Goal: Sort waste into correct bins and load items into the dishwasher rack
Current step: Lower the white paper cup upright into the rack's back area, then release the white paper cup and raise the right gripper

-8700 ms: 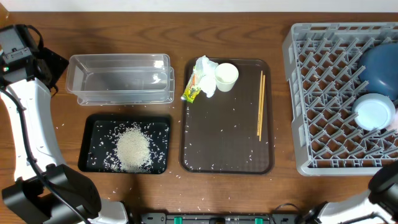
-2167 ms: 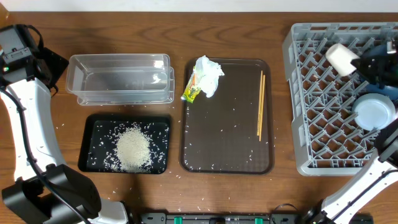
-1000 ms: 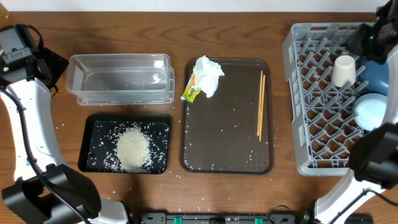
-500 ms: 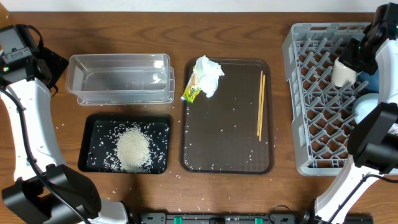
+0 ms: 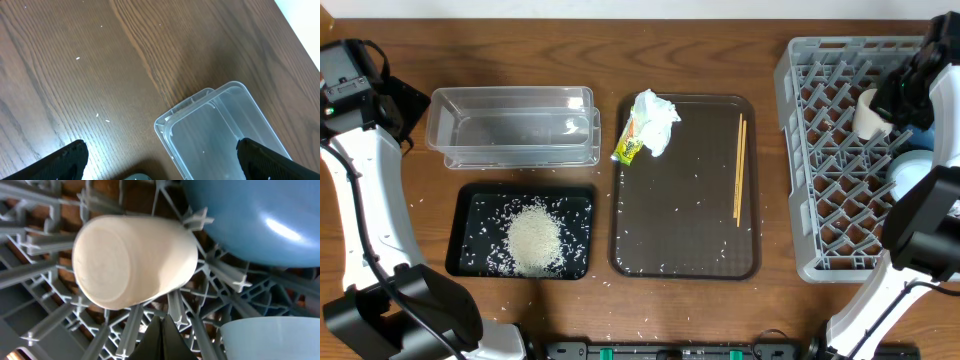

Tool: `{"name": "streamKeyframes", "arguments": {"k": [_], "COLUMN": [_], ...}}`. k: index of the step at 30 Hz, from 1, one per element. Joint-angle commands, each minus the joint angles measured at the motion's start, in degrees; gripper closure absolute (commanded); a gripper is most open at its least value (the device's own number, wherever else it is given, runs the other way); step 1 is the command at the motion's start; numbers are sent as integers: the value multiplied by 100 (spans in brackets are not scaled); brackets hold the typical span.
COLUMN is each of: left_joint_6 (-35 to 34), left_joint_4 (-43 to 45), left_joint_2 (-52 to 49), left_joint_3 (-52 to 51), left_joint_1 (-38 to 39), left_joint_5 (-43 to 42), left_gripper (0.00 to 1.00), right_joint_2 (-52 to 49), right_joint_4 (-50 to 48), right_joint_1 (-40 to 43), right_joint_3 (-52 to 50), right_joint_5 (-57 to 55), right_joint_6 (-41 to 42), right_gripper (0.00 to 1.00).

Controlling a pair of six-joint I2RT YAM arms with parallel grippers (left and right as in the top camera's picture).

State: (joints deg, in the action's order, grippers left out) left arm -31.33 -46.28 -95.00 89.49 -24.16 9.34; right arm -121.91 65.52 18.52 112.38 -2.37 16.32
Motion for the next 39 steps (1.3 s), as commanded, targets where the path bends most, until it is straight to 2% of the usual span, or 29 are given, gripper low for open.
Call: {"name": "streamKeyframes", "arguments": {"k": [1, 8, 17, 33, 39], "left_joint_6": [-28, -28, -28, -26, -28], "left_joint_4": [-17, -17, -17, -17, -17], "left_joint_2": [76, 76, 76, 76, 76], "left_joint_3": [-2, -2, -2, -2, -2], "left_joint_1": [-4, -4, -4, -4, -4], "left_joint_5": [28, 28, 28, 28, 28], "left_gripper": [2, 2, 2, 2, 2], "right_joint_2": [466, 396, -63, -74, -74], "right_joint_4": [-227, -966, -911, -997, -850], "right_joint_1": [20, 15, 24, 26, 26], "right_joint_3": [39, 31, 28, -146, -227], "right_joint_5": [190, 581, 560, 511, 87], "right_joint_6": [98, -7, -17, -55, -50], "right_gripper": [99, 99, 99, 99, 99]}}
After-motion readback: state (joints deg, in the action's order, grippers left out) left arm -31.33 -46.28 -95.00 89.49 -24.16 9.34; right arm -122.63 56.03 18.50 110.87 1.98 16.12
